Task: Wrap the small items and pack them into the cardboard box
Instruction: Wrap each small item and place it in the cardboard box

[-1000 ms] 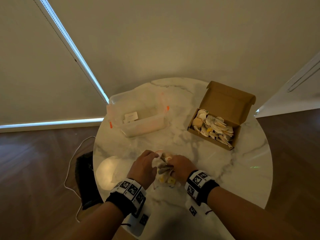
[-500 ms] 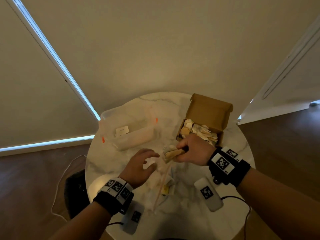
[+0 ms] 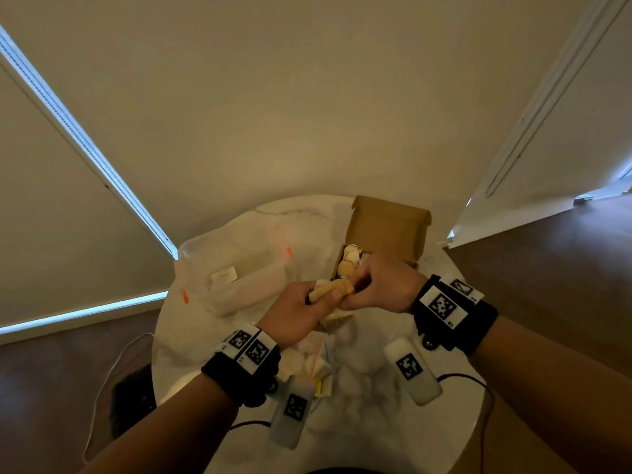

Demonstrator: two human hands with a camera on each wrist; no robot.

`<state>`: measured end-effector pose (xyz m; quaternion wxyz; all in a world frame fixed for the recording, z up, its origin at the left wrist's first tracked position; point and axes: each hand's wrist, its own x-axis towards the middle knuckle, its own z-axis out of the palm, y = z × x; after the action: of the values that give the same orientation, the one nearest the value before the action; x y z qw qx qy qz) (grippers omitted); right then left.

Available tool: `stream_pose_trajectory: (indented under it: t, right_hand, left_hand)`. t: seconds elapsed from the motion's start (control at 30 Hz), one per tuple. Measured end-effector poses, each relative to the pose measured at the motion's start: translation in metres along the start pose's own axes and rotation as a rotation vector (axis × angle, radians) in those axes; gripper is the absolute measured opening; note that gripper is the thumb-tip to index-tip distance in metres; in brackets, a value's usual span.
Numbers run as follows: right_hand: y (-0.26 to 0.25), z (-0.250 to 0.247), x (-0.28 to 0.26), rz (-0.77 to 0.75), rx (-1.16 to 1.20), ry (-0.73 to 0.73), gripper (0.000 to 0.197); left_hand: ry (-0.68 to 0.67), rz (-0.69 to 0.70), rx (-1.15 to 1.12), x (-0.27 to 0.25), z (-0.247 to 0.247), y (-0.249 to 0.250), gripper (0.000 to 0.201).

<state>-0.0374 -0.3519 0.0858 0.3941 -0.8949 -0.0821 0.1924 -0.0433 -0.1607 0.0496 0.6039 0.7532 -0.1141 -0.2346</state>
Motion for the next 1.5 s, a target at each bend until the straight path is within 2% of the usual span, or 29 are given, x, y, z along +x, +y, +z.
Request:
stream_pose_trajectory:
  t: [0.1, 0.3, 0.7, 0.87, 1.03, 1.23, 1.37, 1.5]
  right_hand:
    - [0.001, -0.002, -0.003, -0.034, 0.118, 0.139, 0.021]
    - [0.013, 0.0, -0.006, -0.102, 0.353, 0.444, 0.013]
    - [0.008, 0.008, -0.008, -0.149, 0.353, 0.572, 0.008]
    - [0.002, 0.007, -0.009, -0.159, 0.418, 0.55, 0.006]
    - [-0.007, -0.001, -0.014, -0.146, 0.615, 0.512, 0.004]
    - [-0.012, -0.014, -0.018, -0.157, 0.754, 0.58, 0.006]
    - [-0.007, -0.022, -0.02, -0.138, 0.721, 0.616, 0.008]
    - [-0.001, -0.019, -0.021, -0.089, 0.581, 0.582, 0.006]
  left_hand:
    - [0.052, -0.111, -0.312, 0.004, 0.009, 0.012, 0.02]
    - [0.132, -0.143, -0.597, 0.011, 0.021, 0.024, 0.025]
    - [0.116, -0.256, -0.967, 0.007, 0.03, 0.027, 0.04]
    - [0.158, -0.287, -1.046, 0.007, 0.026, 0.026, 0.038]
    - [0.227, -0.276, -1.079, 0.011, 0.024, 0.028, 0.03]
    - [0.258, -0.284, -1.089, 0.015, 0.019, 0.024, 0.024]
    - [0.224, -0.278, -1.044, 0.016, 0.015, 0.021, 0.036]
    - [0.246, -0.315, -0.859, 0.018, 0.014, 0.02, 0.027]
